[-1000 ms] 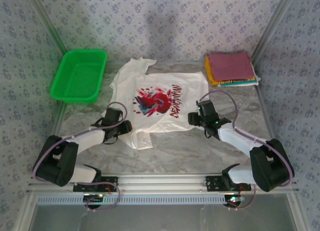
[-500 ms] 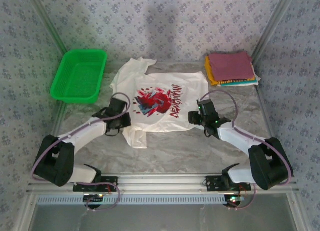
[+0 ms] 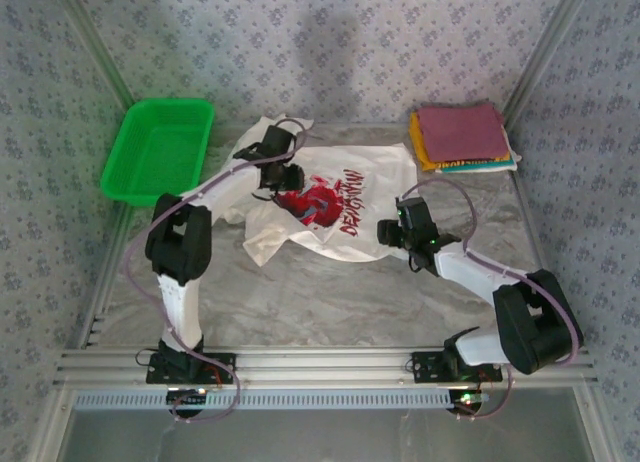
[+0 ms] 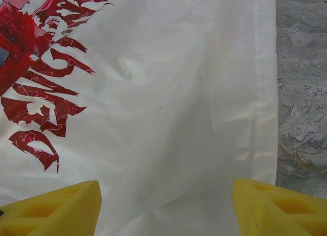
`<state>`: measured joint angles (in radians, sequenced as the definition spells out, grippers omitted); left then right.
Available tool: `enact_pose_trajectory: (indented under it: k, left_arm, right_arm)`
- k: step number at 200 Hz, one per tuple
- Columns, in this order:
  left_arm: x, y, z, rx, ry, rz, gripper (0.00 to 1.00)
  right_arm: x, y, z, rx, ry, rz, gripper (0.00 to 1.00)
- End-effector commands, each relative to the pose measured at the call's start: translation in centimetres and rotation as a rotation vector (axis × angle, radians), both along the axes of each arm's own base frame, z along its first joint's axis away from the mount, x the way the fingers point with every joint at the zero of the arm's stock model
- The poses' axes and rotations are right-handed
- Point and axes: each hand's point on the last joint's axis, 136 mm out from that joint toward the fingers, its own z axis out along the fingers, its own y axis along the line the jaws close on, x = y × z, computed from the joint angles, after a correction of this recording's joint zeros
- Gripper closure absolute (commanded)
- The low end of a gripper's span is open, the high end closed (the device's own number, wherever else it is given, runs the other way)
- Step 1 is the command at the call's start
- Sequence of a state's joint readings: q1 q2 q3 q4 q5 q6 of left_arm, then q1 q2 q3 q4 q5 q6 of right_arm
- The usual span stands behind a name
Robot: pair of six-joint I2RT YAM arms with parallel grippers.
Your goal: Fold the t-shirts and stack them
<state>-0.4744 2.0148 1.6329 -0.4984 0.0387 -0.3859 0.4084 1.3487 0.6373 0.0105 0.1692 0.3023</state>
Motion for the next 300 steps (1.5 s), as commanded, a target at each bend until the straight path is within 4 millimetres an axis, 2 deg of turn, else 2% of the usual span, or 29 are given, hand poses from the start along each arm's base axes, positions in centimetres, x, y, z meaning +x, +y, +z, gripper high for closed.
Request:
enact_pose_trajectory:
  k: [1, 9, 16, 28, 45, 62, 78, 95, 135, 153, 178, 204, 244, 263, 274, 286, 300]
  left_arm:
    - [-1.5, -1.7, 3.9, -0.068, -0.060, -0.059, 0.63]
    - [-2.3, -0.8, 4.8, -0.085, -0.094, -0.031, 0.57]
    - [-3.2, 0.3, 5.3, -0.099, -0.116, -0.002, 0.57]
    - [-5.6, 2.9, 4.9, -0.100, -0.127, 0.055, 0.56]
    - [-9.8, 7.1, 2.7, -0.062, -0.083, 0.150, 0.53]
    - [-14.5, 9.9, -0.2, -0.030, -0.003, 0.213, 0.46]
    - [-18.1, 10.7, -2.9, -0.047, 0.086, 0.238, 0.45]
    - [-20.2, 10.7, -5.5, -0.064, 0.150, 0.248, 0.40]
    - [-20.7, 10.2, -8.7, 0.013, 0.222, 0.242, 0.38]
    - [-20.4, 10.6, -9.8, 0.053, 0.221, 0.247, 0.47]
    - [-19.7, 11.4, -9.9, 0.104, 0.179, 0.255, 0.64]
    - [-19.3, 12.7, -8.7, 0.185, 0.142, 0.259, 0.88]
    - [-19.0, 15.1, -4.1, 0.310, 0.064, 0.259, 1.00]
    - [-19.0, 15.1, -2.8, 0.289, 0.033, 0.251, 1.00]
    - [-18.8, 14.0, -2.7, 0.240, 0.037, 0.228, 0.98]
    - [-18.8, 12.8, -3.0, 0.180, 0.052, 0.215, 0.58]
    - [-18.7, 11.8, -4.1, 0.133, 0.078, 0.218, 0.49]
  right_arm:
    - [1.1, -0.1, 1.8, 0.006, -0.038, -0.015, 0.30]
    - [1.1, -0.2, 2.0, 0.004, -0.041, -0.014, 0.30]
    - [1.1, -0.2, 2.0, -0.002, -0.041, -0.009, 0.30]
    - [0.9, -0.2, 2.0, -0.010, -0.043, 0.004, 0.30]
    - [0.9, -0.3, 1.6, -0.021, -0.041, 0.009, 0.29]
    - [1.0, -0.3, 1.0, -0.024, -0.038, 0.012, 0.29]
    - [1.2, 0.0, 0.5, -0.018, -0.027, 0.018, 0.29]
    - [1.6, 0.5, 0.0, -0.008, -0.012, 0.026, 0.29]
    - [1.8, 1.2, 0.5, 0.000, -0.015, 0.034, 0.29]
    - [1.6, 0.9, 0.7, 0.001, -0.024, 0.028, 0.29]
    - [1.1, 0.4, 0.5, -0.012, -0.021, 0.020, 0.29]
    - [0.6, 0.1, 0.4, -0.012, -0.022, 0.013, 0.29]
    - [0.7, -0.4, 0.5, -0.006, -0.034, -0.001, 0.29]
    - [0.7, -0.5, 0.5, 0.008, -0.041, -0.006, 0.28]
    - [0.7, -0.6, 0.5, 0.013, -0.044, -0.007, 0.28]
    - [0.7, -0.6, 0.5, 0.016, -0.043, -0.008, 0.28]
    - [0.7, -0.6, 0.4, 0.019, -0.041, -0.009, 0.28]
